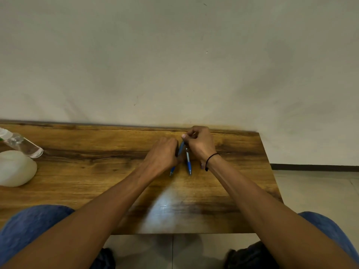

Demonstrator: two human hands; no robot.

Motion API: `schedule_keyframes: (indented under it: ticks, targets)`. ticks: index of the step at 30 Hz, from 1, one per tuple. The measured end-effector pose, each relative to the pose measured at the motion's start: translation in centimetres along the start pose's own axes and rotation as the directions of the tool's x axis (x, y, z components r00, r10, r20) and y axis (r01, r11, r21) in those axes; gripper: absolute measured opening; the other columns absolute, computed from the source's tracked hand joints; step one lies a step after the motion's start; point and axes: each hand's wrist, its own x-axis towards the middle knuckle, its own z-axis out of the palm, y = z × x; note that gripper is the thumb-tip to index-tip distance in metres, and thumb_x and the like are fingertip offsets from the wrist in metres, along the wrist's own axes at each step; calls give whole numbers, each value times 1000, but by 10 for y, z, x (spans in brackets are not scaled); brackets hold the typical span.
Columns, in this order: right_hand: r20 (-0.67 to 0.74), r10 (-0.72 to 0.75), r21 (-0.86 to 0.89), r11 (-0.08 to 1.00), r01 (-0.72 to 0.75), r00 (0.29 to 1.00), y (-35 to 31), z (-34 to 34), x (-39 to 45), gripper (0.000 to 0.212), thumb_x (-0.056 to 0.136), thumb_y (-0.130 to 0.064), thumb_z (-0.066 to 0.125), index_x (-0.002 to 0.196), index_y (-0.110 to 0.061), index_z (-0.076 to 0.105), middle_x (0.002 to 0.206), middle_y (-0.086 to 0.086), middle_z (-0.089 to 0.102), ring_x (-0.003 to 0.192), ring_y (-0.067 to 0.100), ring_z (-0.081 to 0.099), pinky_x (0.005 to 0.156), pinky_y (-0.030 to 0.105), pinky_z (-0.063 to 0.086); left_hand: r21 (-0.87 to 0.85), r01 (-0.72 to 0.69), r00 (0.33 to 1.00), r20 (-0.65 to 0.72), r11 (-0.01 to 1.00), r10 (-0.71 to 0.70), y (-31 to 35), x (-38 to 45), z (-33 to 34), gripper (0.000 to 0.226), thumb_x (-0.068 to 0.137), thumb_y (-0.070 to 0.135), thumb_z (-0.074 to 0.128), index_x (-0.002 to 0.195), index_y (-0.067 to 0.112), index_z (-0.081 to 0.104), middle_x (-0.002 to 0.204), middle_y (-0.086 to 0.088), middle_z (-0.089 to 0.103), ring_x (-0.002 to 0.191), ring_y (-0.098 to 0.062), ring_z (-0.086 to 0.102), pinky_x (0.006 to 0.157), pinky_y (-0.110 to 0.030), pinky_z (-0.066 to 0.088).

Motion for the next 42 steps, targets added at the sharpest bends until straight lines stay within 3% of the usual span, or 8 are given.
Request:
schedule_keyframes:
  ticks: [4, 9, 12, 21, 27, 32, 37, 42]
  targets:
    - [-39, -39, 23, 999, 40, 998, -6, -14, 11, 14, 91, -12, 78, 85, 1, 74, 76, 10, 71, 76, 31, 73, 73, 49, 64, -31, 3, 996, 91, 1000, 0, 1, 0, 4, 32, 85, 30, 83, 74, 28, 53, 78, 6, 61, 69, -6, 57, 56, -22, 42]
    - [-34, -232, -330, 921, 208, 972, 0, -16, 12, 8, 90, -7, 76, 84, -11, 76, 81, 3, 75, 80, 20, 71, 76, 42, 63, -102, 109, 989, 107, 989, -98, -4, 1, -1, 28, 85, 41, 83, 93, 19, 67, 80, 1, 70, 73, -15, 69, 67, -35, 61]
    - [11, -293, -457, 849, 266, 956, 6, -7, 6, 13, 91, -4, 73, 84, -15, 72, 80, 2, 74, 79, 19, 71, 72, 43, 63, -158, 178, 980, 114, 971, -161, -5, 2, -1, 31, 86, 40, 84, 101, 20, 66, 83, 3, 72, 75, -13, 71, 68, -32, 59]
    - [213, -280, -589, 727, 352, 936, 20, 11, -12, 13, 89, -6, 67, 90, -19, 68, 98, 4, 73, 94, 30, 68, 73, 43, 59, -231, 291, 955, 134, 929, -265, -20, 5, 7, 30, 88, 37, 83, 67, 18, 72, 47, 10, 66, 51, 3, 66, 54, -21, 47]
    - [274, -258, -626, 683, 376, 926, 25, 19, -18, 8, 88, -5, 67, 88, -12, 64, 94, 10, 69, 89, 38, 67, 70, 49, 59, -150, 268, 962, 91, 952, -257, -22, 2, 12, 41, 82, 49, 84, 90, 10, 74, 83, -6, 76, 84, -24, 74, 79, -43, 61]
    - [290, -289, -631, 659, 409, 912, 28, 21, -17, 8, 89, -7, 69, 89, -11, 61, 96, 12, 66, 84, 38, 65, 65, 48, 57, -149, 281, 958, 91, 948, -270, -23, 4, 13, 44, 83, 54, 82, 91, 11, 76, 85, -6, 77, 89, -22, 73, 84, -44, 60]
    - [285, -297, -620, 668, 411, 912, 25, 10, -8, 21, 87, -9, 75, 104, -9, 63, 105, 12, 68, 94, 34, 66, 74, 49, 59, -194, 309, 950, 101, 931, -295, -23, 7, 9, 35, 83, 49, 83, 81, 15, 79, 65, 4, 75, 67, -7, 72, 71, -33, 60]
    - [91, -219, -671, 708, 222, 971, 24, -9, 1, 13, 95, -21, 72, 101, -14, 64, 102, 13, 71, 98, 36, 68, 77, 46, 59, -239, 297, 955, 63, 925, -290, -23, 9, 5, 32, 86, 43, 82, 68, 18, 75, 52, 11, 69, 47, 4, 65, 54, -22, 47]
